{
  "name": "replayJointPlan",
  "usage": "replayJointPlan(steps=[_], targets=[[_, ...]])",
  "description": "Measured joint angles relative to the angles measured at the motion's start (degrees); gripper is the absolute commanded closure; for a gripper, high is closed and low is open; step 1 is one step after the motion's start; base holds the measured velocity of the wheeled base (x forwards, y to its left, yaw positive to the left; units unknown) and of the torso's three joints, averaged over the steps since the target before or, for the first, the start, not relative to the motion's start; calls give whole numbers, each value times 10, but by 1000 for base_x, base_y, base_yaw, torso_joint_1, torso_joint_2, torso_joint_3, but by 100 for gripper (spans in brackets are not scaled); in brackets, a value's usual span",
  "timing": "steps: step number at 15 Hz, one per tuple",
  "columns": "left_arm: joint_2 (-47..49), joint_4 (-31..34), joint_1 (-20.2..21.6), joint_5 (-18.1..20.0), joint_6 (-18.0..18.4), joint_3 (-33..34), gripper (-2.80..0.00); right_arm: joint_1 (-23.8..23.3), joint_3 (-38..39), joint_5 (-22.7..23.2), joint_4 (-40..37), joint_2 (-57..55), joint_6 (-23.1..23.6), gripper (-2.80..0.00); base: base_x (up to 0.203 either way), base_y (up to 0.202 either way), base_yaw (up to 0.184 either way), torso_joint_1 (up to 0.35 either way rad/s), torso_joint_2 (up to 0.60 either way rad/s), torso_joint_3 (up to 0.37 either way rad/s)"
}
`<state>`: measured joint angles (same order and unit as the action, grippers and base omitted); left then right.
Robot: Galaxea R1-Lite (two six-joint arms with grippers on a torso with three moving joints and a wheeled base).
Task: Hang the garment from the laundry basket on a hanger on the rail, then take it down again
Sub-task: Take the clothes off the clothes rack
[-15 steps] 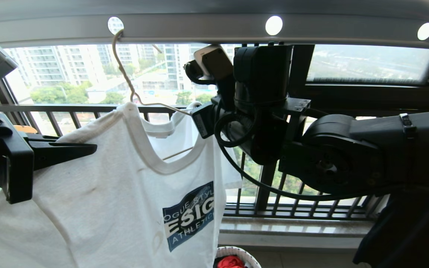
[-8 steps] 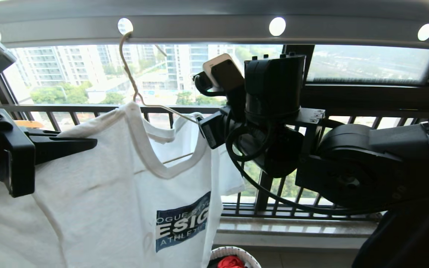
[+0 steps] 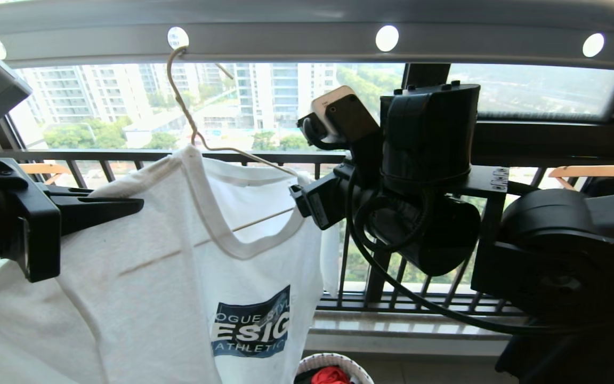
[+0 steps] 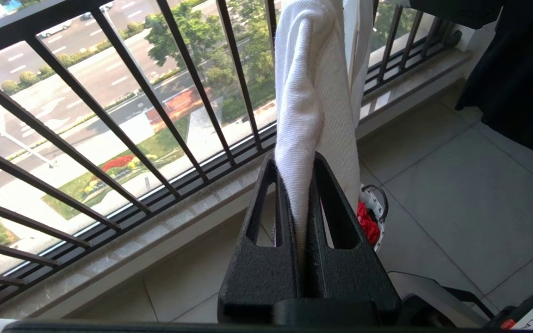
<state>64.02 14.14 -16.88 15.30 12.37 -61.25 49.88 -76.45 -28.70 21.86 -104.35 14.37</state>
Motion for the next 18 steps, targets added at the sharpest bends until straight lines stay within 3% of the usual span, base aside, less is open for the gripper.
replayJointPlan(steps=[1, 2, 5, 7, 11, 14, 18], targets=[[0, 0, 0, 1, 0, 0, 0, 0, 9, 1, 0, 6, -5, -280, 0, 0, 0, 0, 0, 0], [0, 0, 0, 1, 0, 1, 0, 0, 19, 1, 0, 10, -10, 0, 0, 0, 0, 0, 0, 0], [3, 0, 0, 2, -1, 1, 0, 0, 46, 5, 0, 25, -25, 0, 0, 0, 0, 0, 0, 0], [5, 0, 0, 5, -1, 3, 0, 0, 64, 31, -1, 39, -37, 0, 0, 0, 0, 0, 0, 0], [10, 1, 0, 24, -1, 7, 0, -12, 131, 139, -2, 82, -58, 0, 0, 0, 0, 0, 0, 0], [15, 1, 0, 47, 2, 9, 0, -45, 157, 210, -1, 106, -60, 0, 0, 0, 0, 0, 0, 0], [54, -17, 5, 48, 21, 9, 0, -105, 159, 279, -1, 120, -58, 0, 0, 0, 0, 0, 0, 0]])
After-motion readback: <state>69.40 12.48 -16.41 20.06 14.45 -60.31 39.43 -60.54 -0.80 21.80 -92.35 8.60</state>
